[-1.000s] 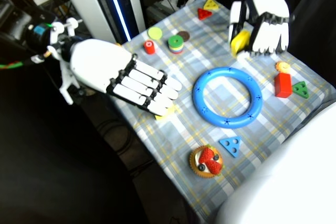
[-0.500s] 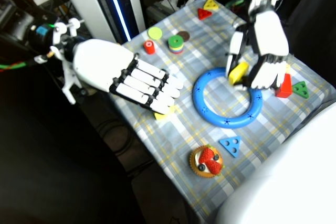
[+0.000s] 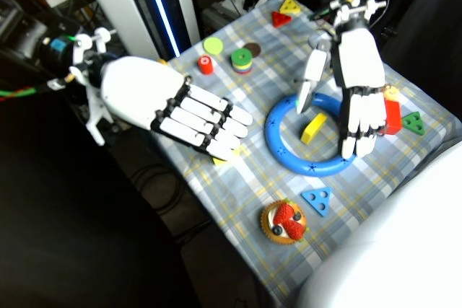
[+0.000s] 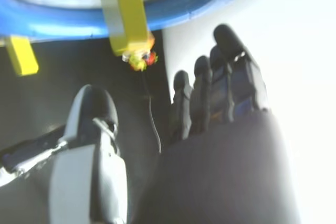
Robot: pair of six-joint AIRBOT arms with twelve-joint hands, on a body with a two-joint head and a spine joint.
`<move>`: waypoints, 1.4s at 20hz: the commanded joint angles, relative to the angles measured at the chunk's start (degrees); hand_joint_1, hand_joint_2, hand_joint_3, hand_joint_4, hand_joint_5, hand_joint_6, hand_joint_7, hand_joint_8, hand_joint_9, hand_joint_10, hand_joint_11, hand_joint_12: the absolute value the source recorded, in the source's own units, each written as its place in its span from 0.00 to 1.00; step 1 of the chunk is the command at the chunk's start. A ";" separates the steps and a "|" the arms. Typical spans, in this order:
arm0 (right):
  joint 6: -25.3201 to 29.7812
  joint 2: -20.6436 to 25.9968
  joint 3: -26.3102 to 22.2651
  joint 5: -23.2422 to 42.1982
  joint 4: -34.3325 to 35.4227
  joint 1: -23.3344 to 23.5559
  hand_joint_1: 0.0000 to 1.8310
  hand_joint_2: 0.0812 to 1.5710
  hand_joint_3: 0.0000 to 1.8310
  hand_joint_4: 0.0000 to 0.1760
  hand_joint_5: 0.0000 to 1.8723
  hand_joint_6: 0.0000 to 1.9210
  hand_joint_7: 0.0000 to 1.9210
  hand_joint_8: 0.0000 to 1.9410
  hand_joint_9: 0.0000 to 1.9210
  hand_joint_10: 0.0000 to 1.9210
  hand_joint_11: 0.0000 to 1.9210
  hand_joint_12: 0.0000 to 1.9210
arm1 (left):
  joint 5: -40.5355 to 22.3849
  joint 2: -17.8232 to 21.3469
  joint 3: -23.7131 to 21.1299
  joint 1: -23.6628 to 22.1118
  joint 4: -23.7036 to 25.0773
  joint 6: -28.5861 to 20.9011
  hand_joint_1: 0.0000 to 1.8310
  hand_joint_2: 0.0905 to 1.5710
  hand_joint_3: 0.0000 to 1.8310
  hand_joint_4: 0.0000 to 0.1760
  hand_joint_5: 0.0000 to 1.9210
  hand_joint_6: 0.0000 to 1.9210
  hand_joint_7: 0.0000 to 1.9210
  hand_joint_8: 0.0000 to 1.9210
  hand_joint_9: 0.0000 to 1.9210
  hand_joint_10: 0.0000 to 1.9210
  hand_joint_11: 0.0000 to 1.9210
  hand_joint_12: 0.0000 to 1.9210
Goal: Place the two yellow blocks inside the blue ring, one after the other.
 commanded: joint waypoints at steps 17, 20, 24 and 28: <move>1.09 -10.37 11.22 -4.16 5.94 5.10 0.64 0.79 0.00 0.00 0.33 0.68 0.44 0.70 0.28 0.73 0.09 0.98 | -36.57 18.73 -20.08 11.69 18.62 -20.59 0.24 0.93 0.00 0.00 0.11 0.00 0.10 0.00 0.06 0.02 0.00 0.31; 1.09 -10.67 11.51 -4.16 5.54 6.79 0.66 0.78 0.00 0.00 0.36 0.66 0.45 0.74 0.33 0.78 0.14 0.98 | -37.98 19.78 -20.86 13.40 17.66 -20.90 0.22 0.92 0.00 0.12 0.11 0.00 0.11 0.00 0.07 0.02 0.00 0.31; 1.10 -10.63 10.99 -4.08 2.61 9.80 0.65 0.77 0.00 0.00 0.38 0.64 0.43 0.75 0.33 0.88 0.32 1.00 | -41.19 21.55 -22.63 16.58 16.58 -21.46 0.22 0.91 0.00 0.16 0.12 0.00 0.10 0.00 0.05 0.00 0.00 0.22; 1.11 -11.46 11.21 -4.24 -0.23 13.03 0.64 0.77 0.00 0.00 0.38 0.67 0.44 0.72 0.33 0.85 0.28 1.00 | -42.81 21.95 -23.38 19.35 15.13 -22.06 0.24 0.89 0.00 0.17 0.13 0.00 0.11 0.00 0.08 0.01 0.00 0.31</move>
